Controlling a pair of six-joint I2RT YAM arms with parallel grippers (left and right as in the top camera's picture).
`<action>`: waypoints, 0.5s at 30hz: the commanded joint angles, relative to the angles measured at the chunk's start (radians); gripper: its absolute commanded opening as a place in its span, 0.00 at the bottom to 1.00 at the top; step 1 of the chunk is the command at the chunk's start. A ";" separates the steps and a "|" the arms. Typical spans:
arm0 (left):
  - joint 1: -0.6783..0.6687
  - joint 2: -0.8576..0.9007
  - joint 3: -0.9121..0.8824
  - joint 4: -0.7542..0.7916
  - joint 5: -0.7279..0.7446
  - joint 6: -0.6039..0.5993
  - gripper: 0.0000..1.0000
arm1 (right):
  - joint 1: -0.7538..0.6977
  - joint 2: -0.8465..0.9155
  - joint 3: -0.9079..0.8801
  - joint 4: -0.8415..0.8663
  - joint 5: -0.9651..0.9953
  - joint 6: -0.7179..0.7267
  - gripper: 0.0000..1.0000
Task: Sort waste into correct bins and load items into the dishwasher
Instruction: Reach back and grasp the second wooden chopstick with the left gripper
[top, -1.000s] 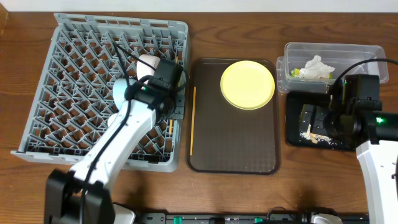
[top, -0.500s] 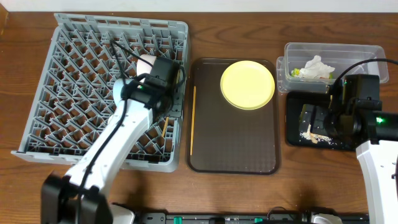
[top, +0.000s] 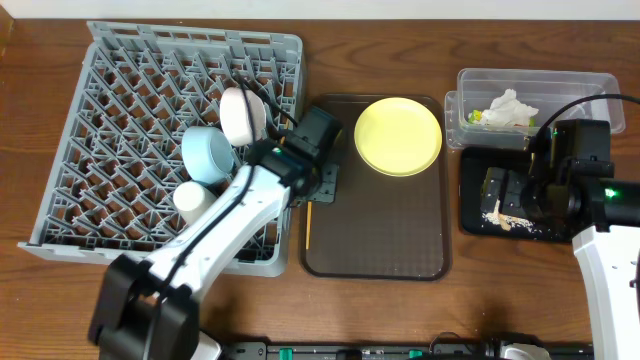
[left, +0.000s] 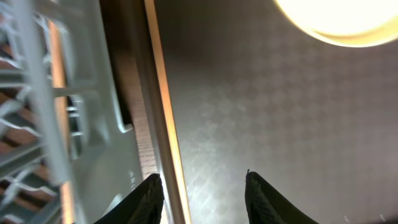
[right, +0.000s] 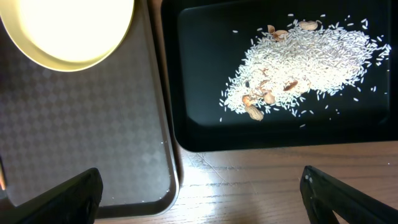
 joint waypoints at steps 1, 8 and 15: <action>-0.005 0.087 -0.020 0.034 -0.056 -0.129 0.45 | -0.008 -0.010 0.016 -0.002 0.006 -0.008 0.99; -0.005 0.212 -0.020 0.113 -0.055 -0.143 0.47 | -0.008 -0.010 0.016 -0.004 0.006 -0.008 0.99; -0.005 0.296 -0.020 0.119 -0.115 -0.143 0.48 | -0.008 -0.010 0.016 -0.003 0.006 -0.008 0.99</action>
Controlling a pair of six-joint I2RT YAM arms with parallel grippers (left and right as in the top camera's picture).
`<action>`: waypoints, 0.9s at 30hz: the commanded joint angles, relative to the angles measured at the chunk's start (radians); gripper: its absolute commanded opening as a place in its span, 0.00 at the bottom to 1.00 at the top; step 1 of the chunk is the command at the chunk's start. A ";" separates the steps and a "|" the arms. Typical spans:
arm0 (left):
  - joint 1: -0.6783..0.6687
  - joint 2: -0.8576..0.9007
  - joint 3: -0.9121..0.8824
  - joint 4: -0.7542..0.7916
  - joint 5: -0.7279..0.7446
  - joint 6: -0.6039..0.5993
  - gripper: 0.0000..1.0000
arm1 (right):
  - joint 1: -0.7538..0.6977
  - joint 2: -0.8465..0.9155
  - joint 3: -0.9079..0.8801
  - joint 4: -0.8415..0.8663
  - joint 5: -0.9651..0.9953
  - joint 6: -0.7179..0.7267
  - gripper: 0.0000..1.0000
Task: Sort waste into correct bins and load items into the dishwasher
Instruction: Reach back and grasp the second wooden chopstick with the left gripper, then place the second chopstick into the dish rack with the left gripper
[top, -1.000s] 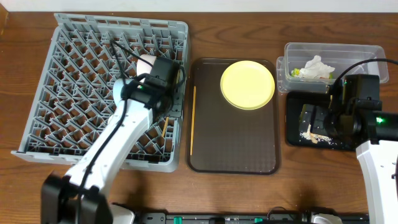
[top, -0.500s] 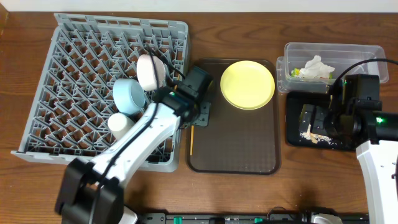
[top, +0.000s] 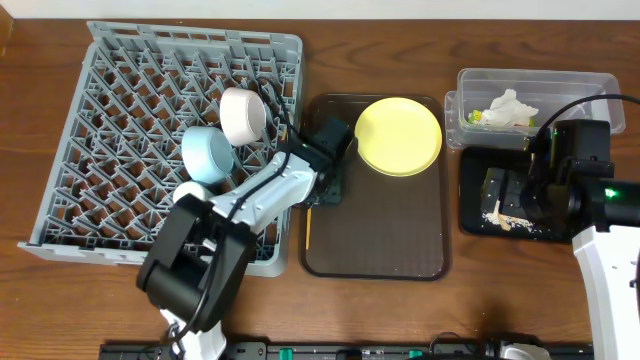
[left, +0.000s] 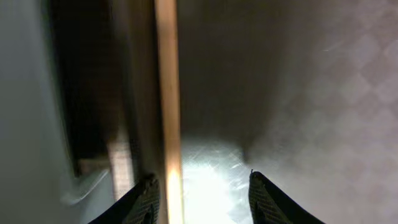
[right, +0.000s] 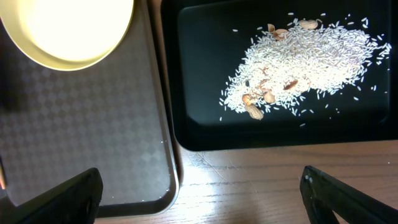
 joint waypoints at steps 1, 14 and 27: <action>0.000 0.045 -0.011 0.000 -0.060 -0.016 0.48 | -0.008 -0.010 0.016 0.000 0.006 -0.008 0.99; -0.011 0.083 -0.011 0.005 -0.048 -0.016 0.19 | -0.008 -0.010 0.016 -0.001 0.006 -0.008 0.99; -0.009 -0.070 0.071 -0.128 -0.045 0.117 0.06 | -0.008 -0.010 0.016 -0.001 0.006 -0.008 0.99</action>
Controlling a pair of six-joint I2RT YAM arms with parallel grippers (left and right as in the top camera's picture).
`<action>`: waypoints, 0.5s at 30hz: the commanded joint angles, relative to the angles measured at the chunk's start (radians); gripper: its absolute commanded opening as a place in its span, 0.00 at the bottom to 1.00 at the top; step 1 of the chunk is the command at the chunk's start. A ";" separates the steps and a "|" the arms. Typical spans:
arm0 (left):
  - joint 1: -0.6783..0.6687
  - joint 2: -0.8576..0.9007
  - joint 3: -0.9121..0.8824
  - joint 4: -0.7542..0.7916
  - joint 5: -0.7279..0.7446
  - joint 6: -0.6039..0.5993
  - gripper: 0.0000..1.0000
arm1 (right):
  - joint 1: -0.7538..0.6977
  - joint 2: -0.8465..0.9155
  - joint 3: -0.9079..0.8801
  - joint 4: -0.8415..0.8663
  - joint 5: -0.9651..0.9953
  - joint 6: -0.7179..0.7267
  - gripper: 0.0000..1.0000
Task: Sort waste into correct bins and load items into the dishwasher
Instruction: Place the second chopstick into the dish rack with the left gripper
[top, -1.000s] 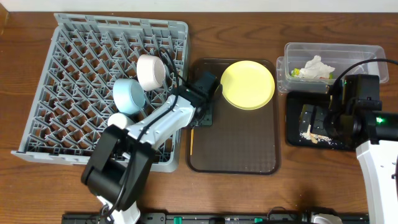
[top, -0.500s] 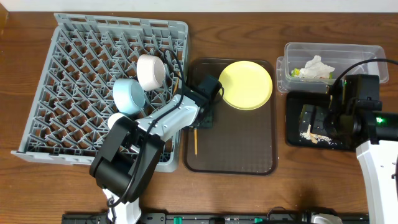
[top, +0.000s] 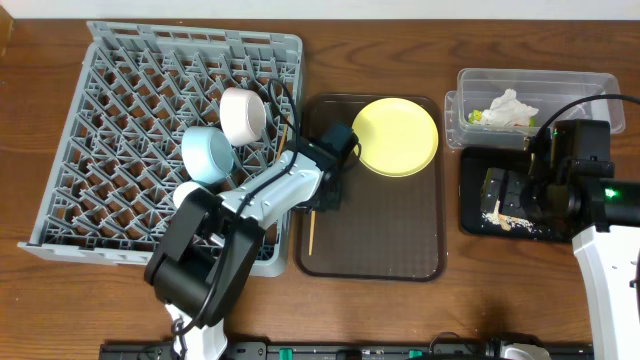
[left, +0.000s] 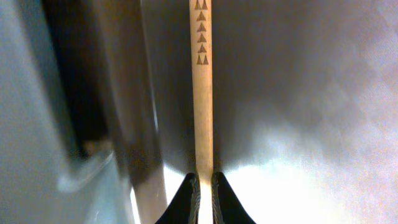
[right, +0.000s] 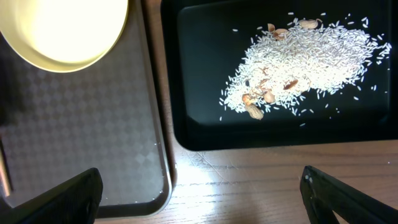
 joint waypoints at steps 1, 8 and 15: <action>0.008 -0.125 0.054 -0.060 -0.022 0.096 0.06 | -0.008 -0.010 0.016 -0.001 0.006 -0.008 0.99; 0.058 -0.341 0.061 -0.121 -0.023 0.184 0.06 | -0.008 -0.010 0.016 -0.001 0.006 -0.008 0.99; 0.159 -0.399 0.057 -0.128 -0.023 0.278 0.06 | -0.008 -0.010 0.016 -0.001 0.005 -0.008 0.99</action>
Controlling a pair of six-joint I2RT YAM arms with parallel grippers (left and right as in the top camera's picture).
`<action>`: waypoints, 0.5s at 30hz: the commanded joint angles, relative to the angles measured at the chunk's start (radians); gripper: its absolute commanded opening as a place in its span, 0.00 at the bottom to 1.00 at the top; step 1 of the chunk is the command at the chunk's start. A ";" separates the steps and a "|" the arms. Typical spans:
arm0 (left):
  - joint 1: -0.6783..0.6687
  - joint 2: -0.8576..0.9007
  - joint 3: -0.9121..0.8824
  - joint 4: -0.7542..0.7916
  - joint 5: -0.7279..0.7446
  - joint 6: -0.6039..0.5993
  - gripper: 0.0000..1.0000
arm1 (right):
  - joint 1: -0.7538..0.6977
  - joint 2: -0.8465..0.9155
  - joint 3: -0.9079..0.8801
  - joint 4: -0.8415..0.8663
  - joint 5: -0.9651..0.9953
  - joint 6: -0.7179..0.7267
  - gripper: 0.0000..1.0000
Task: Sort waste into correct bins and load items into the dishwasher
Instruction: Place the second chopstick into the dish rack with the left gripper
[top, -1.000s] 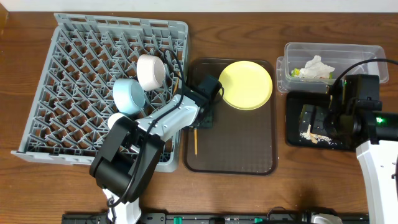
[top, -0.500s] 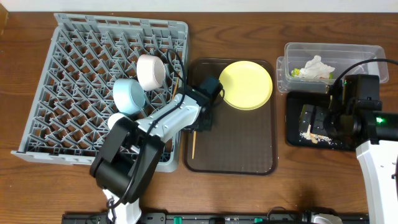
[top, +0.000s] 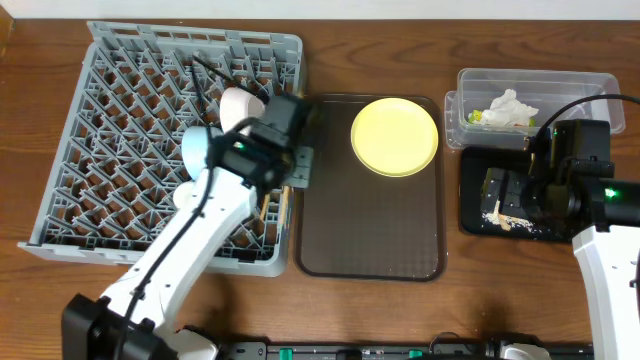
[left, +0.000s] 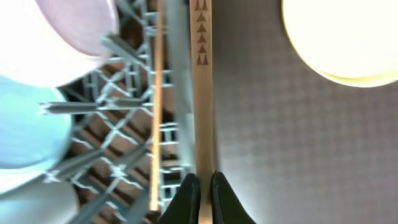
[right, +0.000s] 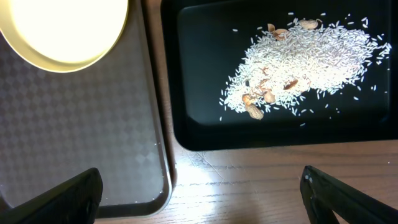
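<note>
My left gripper (left: 201, 178) is shut on a wooden chopstick (left: 201, 93) with small triangle marks. It holds the stick lengthwise over the right rim of the grey dish rack (top: 100, 60), at the brown tray's (top: 370, 235) left edge. A second chopstick (left: 155, 106) lies among the rack's bars. A pink cup (top: 240, 112), a blue cup (top: 203, 152) and a white cup (top: 190, 197) sit in the rack. The yellow plate (top: 395, 136) rests at the tray's far end. My right gripper (right: 202, 199) hangs open and empty over the table between the two trays.
A black tray (right: 186, 93) at the right holds spilled rice and peanuts (right: 298, 56). Behind it stands a clear bin (top: 535, 80) with crumpled tissue inside. The rack's upright tines stand close under the left gripper.
My left gripper, shut on the chopstick low on the tray's left side, is now higher and further left, over the rack's right rim. The right arm has not moved.
At first my left gripper was open above the chopstick lying along the tray's left edge. Then it was lower, open, with the stick by its left finger. Then it was shut on the stick, and now holds it over the rack's rim.
</note>
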 joint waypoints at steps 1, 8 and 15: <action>0.066 0.024 0.000 -0.004 -0.012 0.085 0.06 | -0.008 -0.010 0.016 -0.001 0.005 -0.008 0.99; 0.121 0.107 -0.005 0.021 -0.012 0.088 0.12 | -0.008 -0.010 0.016 -0.001 0.005 -0.008 0.99; 0.123 0.075 0.020 0.026 -0.011 0.088 0.34 | -0.008 -0.010 0.016 -0.004 0.006 -0.008 0.99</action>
